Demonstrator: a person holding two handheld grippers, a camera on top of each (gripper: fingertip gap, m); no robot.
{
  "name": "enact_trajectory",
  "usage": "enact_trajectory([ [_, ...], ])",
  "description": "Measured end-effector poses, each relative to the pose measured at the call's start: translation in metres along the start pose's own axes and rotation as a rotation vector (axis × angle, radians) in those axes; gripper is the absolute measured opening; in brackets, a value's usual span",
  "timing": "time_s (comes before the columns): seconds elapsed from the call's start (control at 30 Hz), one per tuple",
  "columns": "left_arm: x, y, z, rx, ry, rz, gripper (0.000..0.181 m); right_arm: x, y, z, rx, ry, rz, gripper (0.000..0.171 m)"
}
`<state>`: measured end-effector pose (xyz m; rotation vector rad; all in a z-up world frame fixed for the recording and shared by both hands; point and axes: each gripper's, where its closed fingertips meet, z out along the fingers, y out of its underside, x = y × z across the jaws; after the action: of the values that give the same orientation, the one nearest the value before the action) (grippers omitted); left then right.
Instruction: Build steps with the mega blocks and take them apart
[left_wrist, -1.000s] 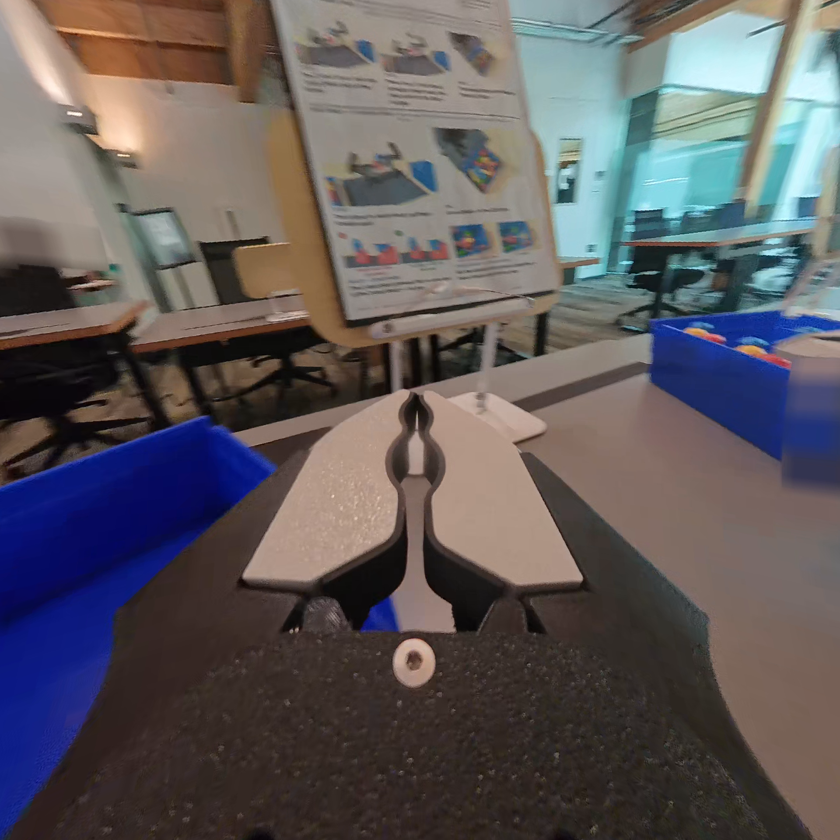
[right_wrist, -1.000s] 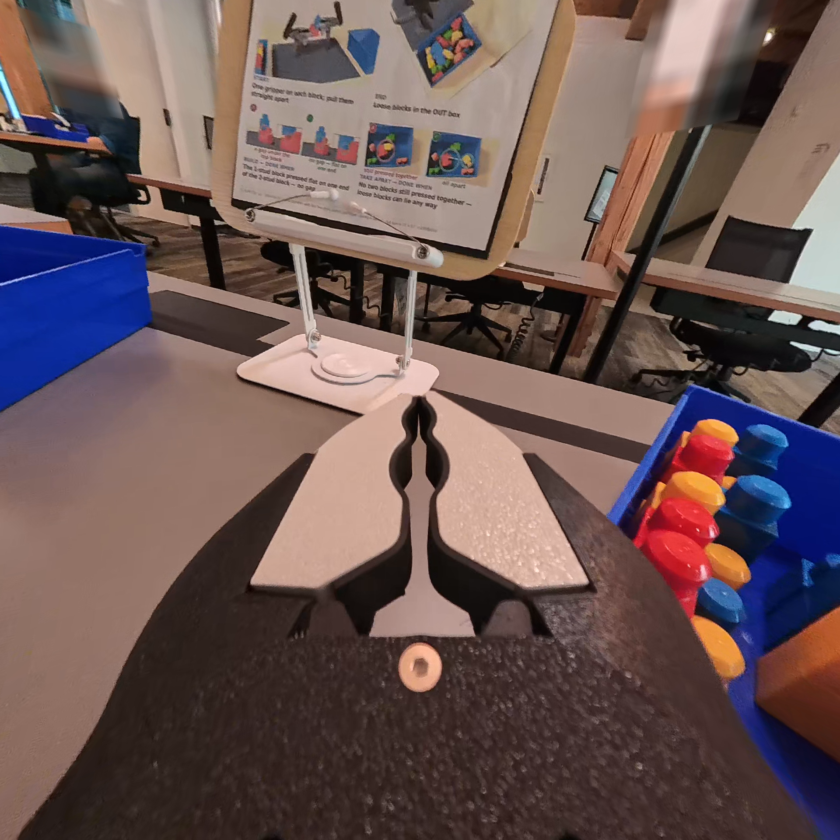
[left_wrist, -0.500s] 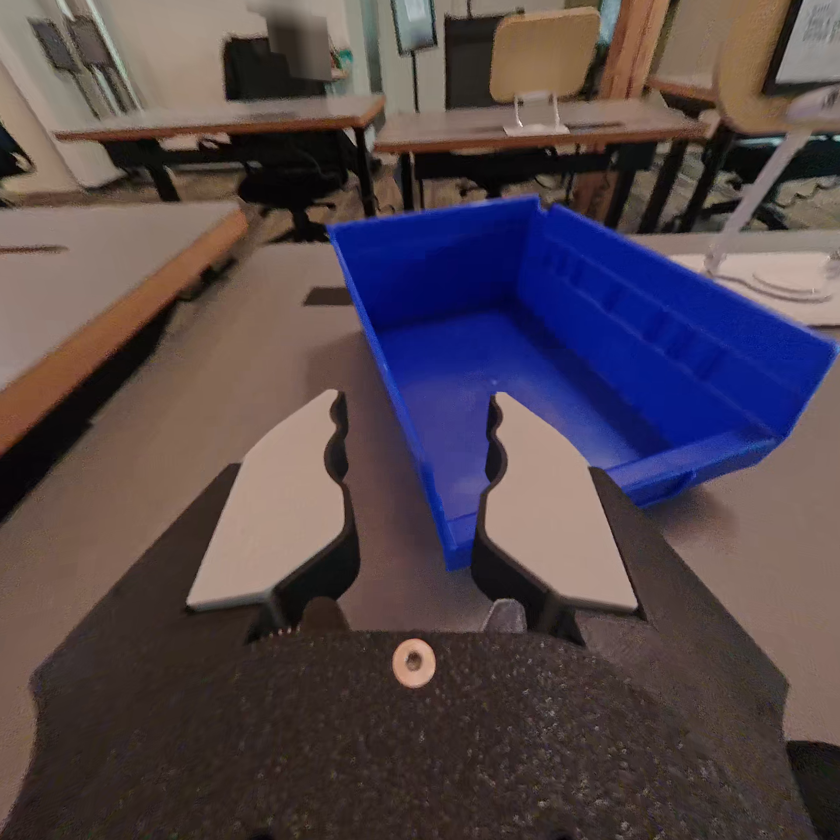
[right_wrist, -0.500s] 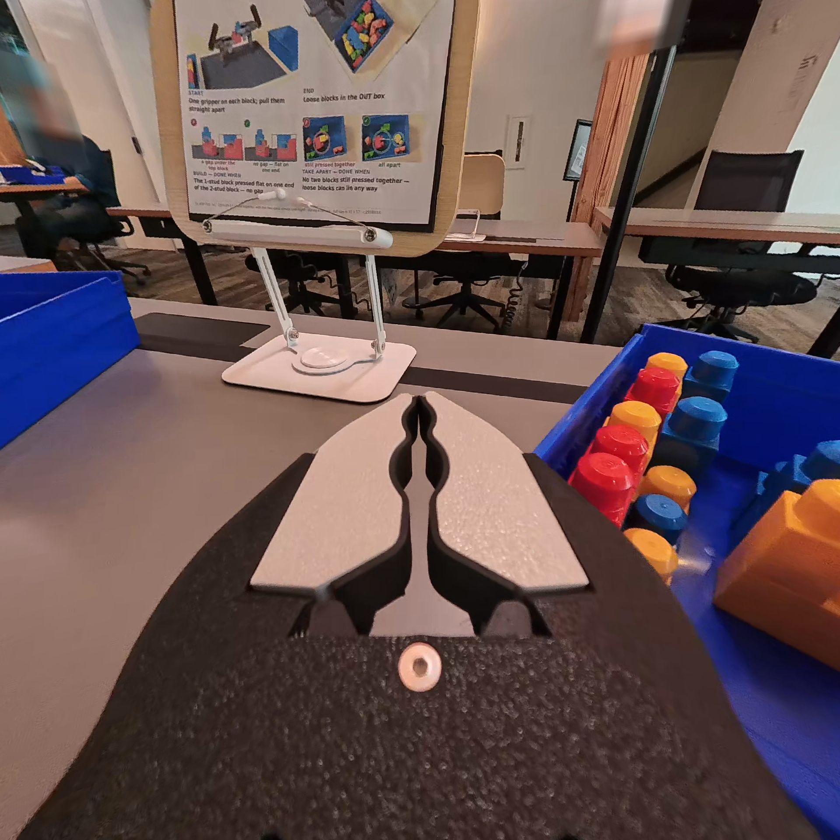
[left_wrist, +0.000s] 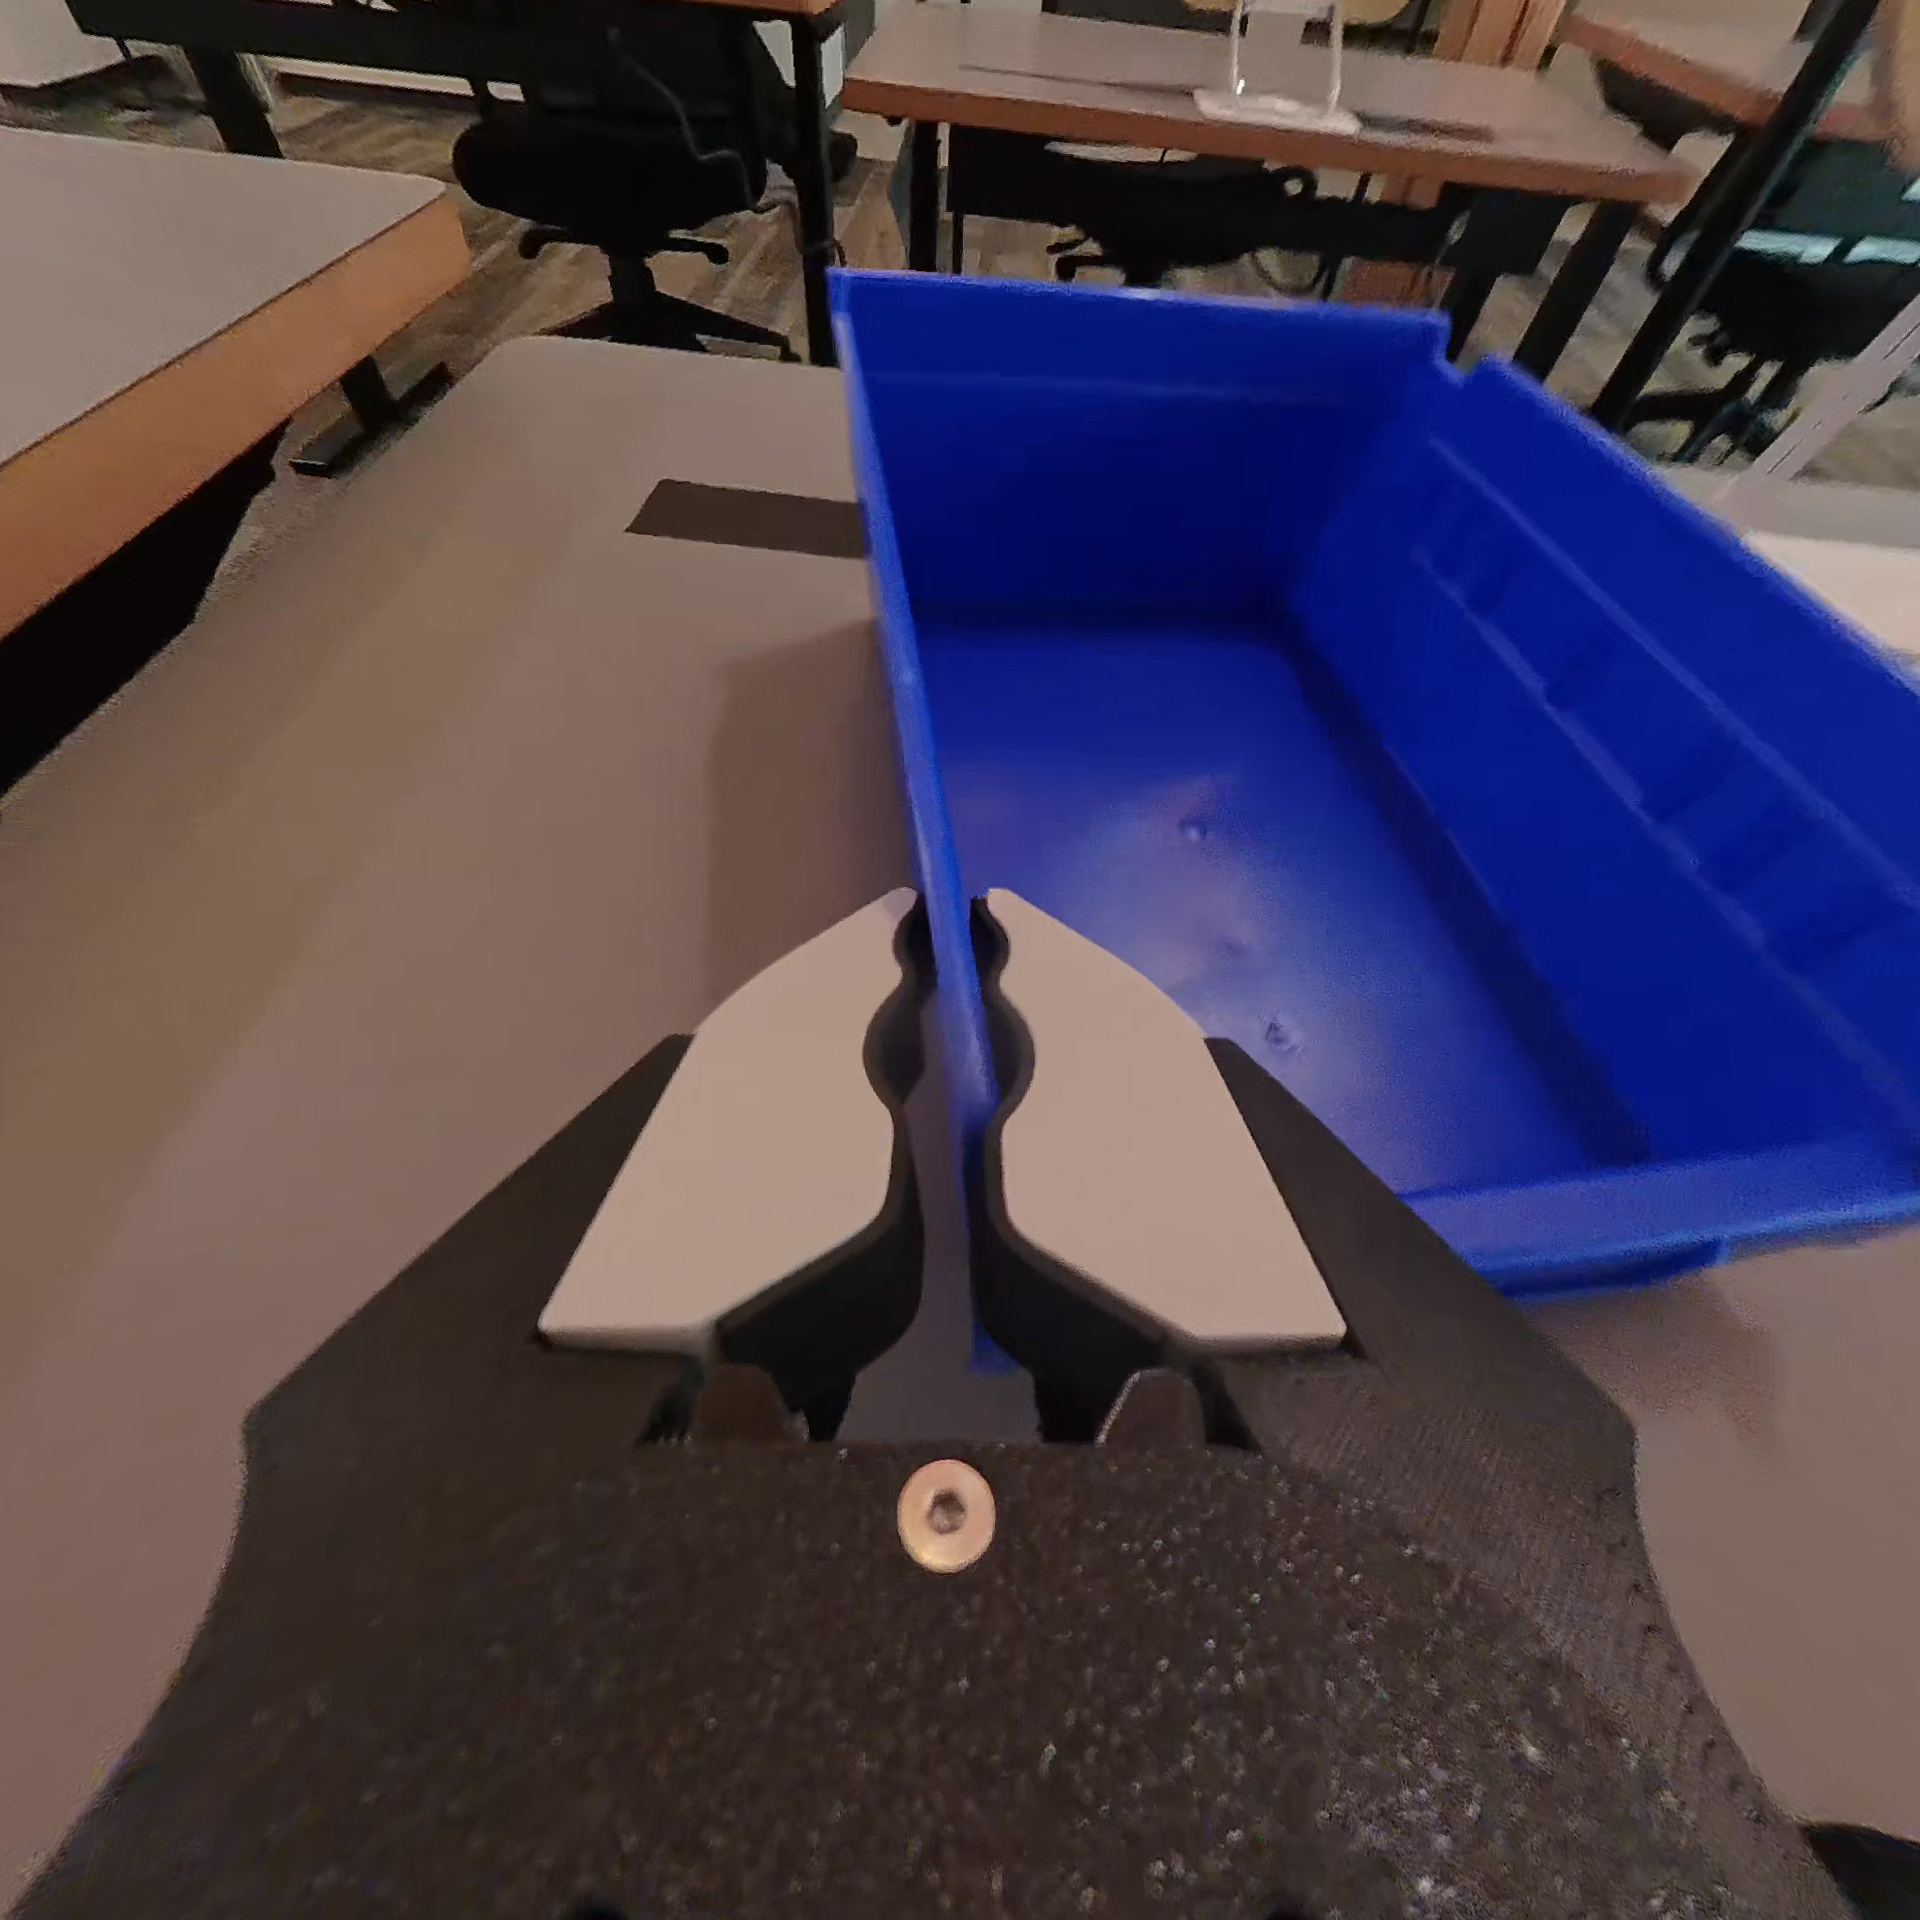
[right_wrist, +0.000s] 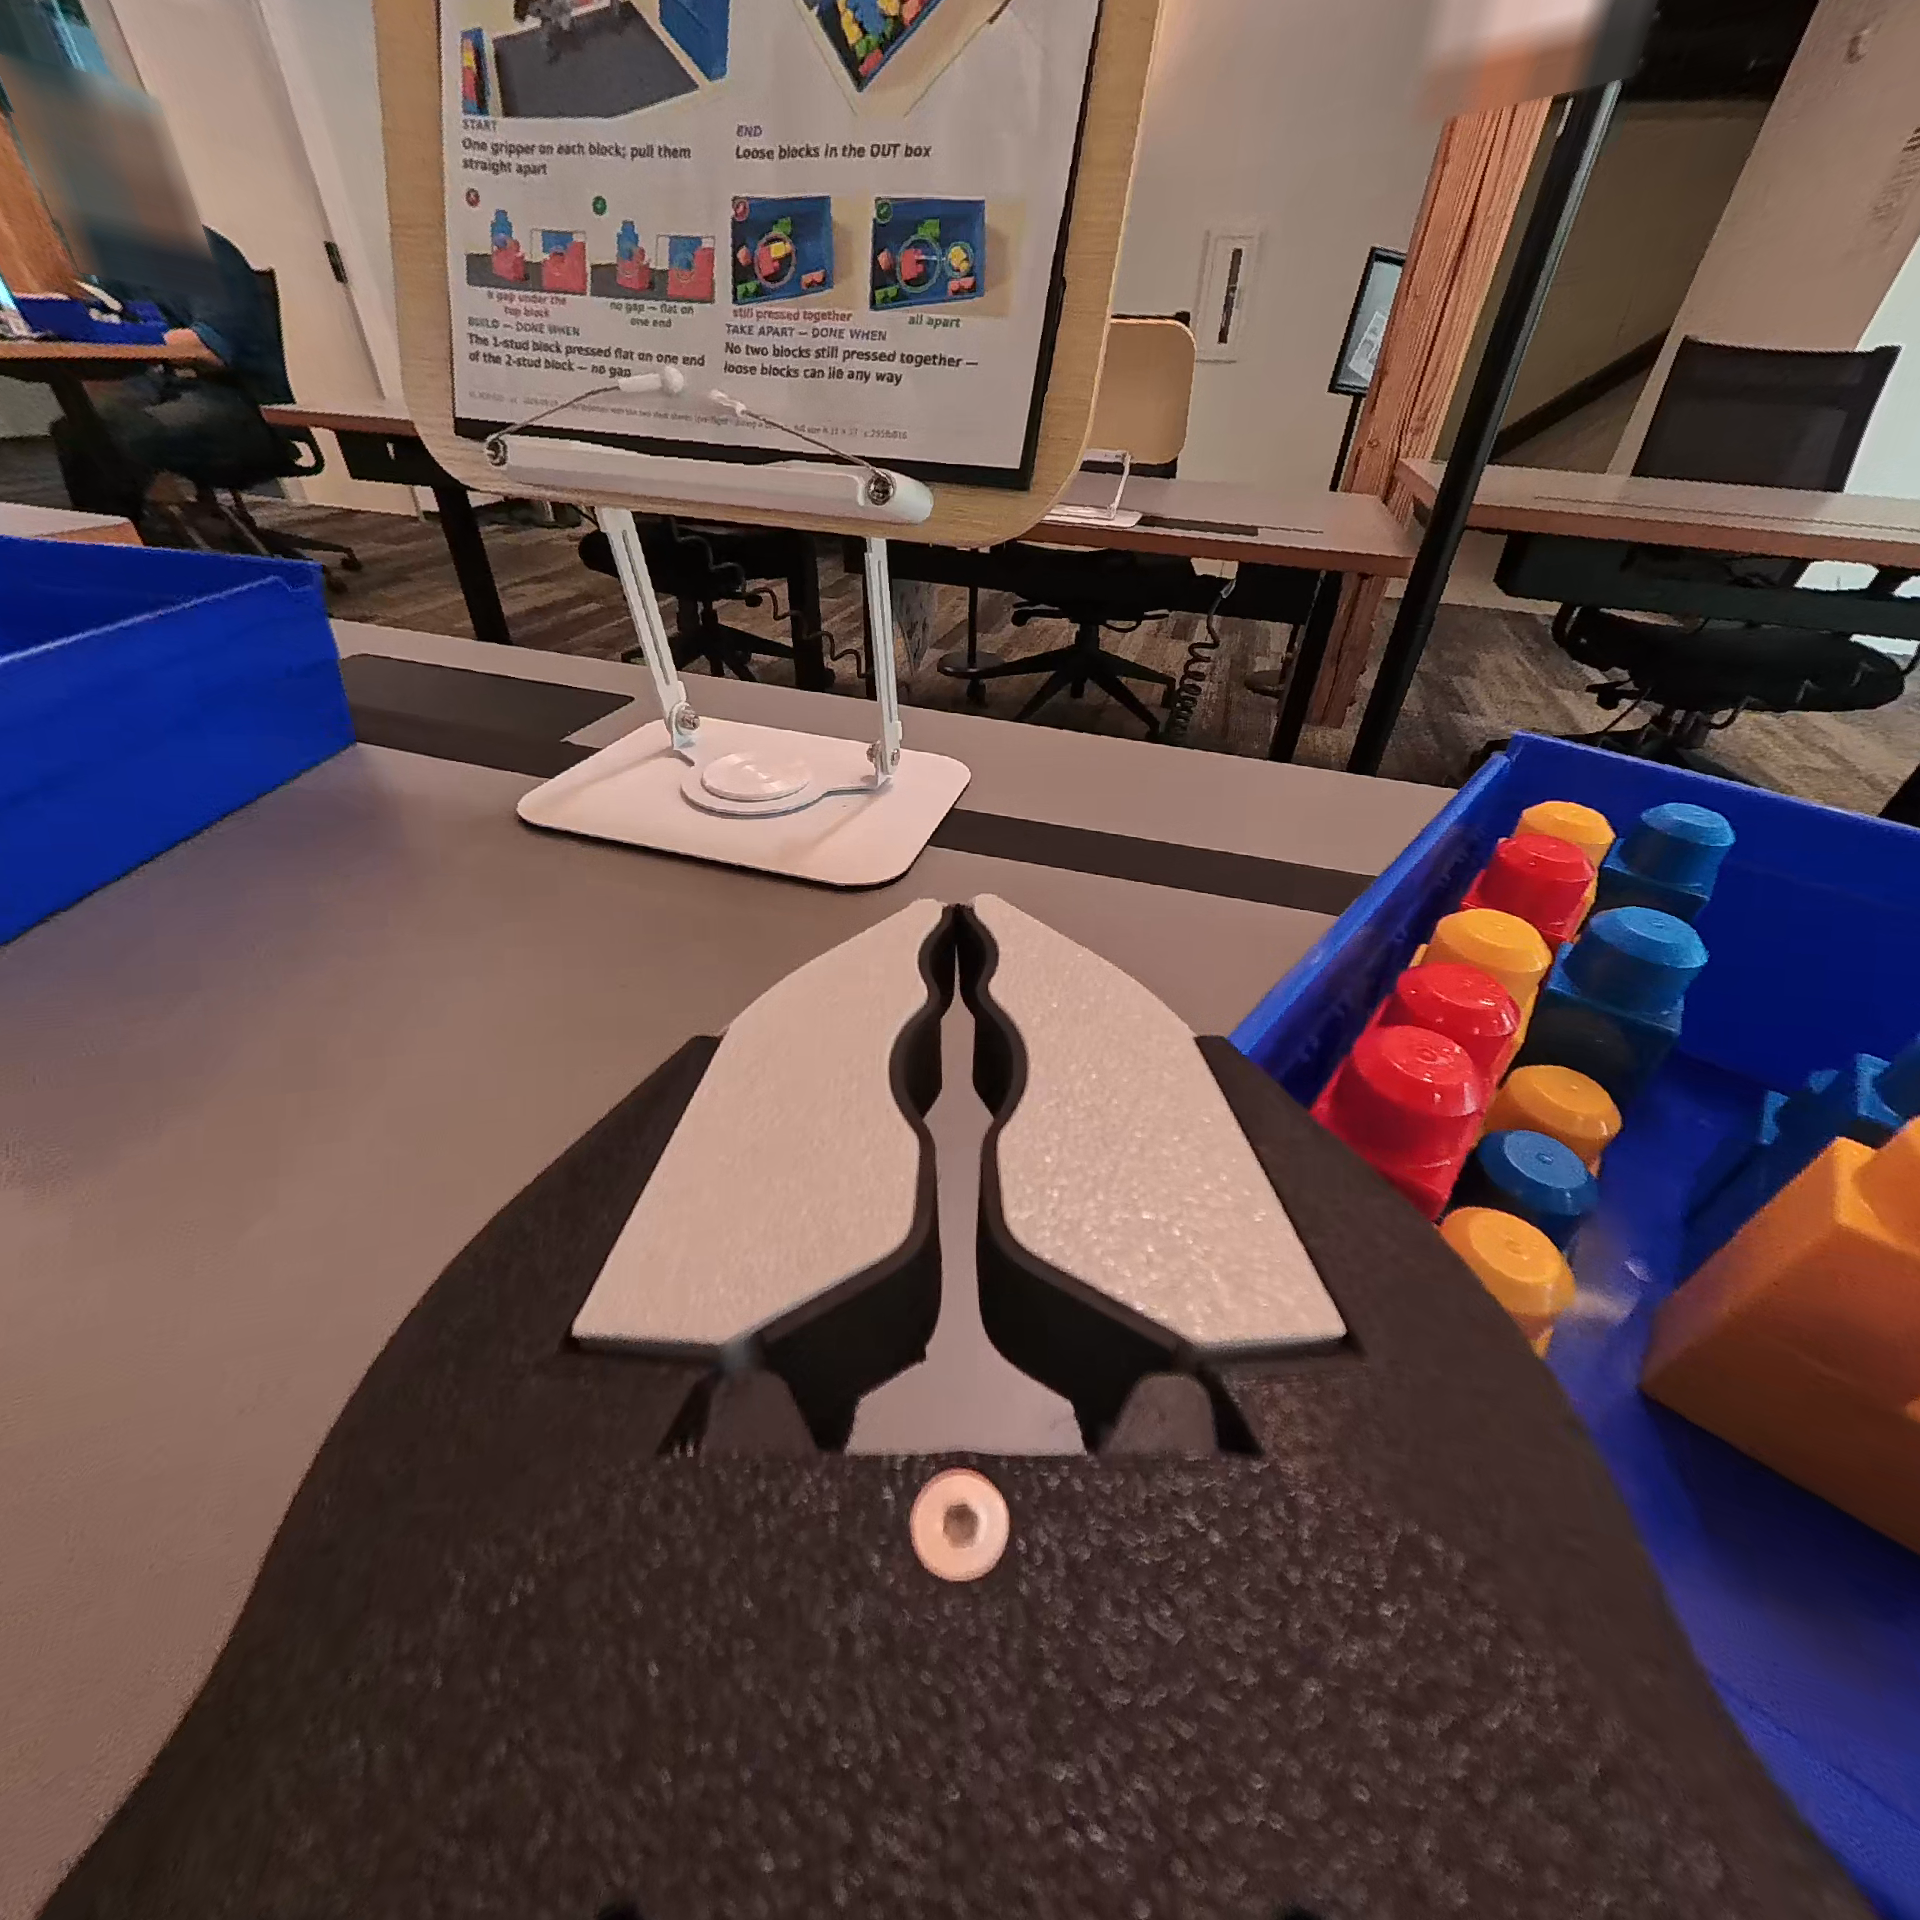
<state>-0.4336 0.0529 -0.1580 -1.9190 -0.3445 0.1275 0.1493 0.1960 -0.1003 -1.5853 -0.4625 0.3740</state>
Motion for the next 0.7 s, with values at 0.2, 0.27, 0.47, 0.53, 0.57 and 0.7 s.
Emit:
enact_trajectory([
  [0.2, 0.027, -0.028, -0.024, 0.054, 0.076, -0.015, 0.005, -0.001, 0.001, 0.0, -0.004, -0.01, -0.001, 0.0],
  [0.27, 0.041, -0.03, -0.031, 0.059, 0.099, -0.013, 0.005, -0.001, 0.0, 0.0, -0.004, -0.013, 0.002, 0.0],
  [0.47, 0.099, -0.028, -0.046, 0.085, 0.202, -0.094, 0.005, -0.001, 0.0, -0.001, -0.004, -0.018, 0.011, 0.0],
  [0.53, 0.121, -0.026, -0.049, 0.097, 0.232, -0.129, 0.005, 0.0, -0.001, -0.002, -0.001, -0.018, 0.017, 0.0],
  [0.57, 0.132, -0.024, -0.05, 0.103, 0.242, -0.147, 0.005, 0.0, -0.001, -0.003, 0.002, -0.018, 0.019, 0.0],
  [0.7, 0.168, -0.017, -0.053, 0.124, 0.243, -0.2, 0.005, 0.001, -0.003, -0.005, 0.011, -0.02, 0.031, 0.0],
])
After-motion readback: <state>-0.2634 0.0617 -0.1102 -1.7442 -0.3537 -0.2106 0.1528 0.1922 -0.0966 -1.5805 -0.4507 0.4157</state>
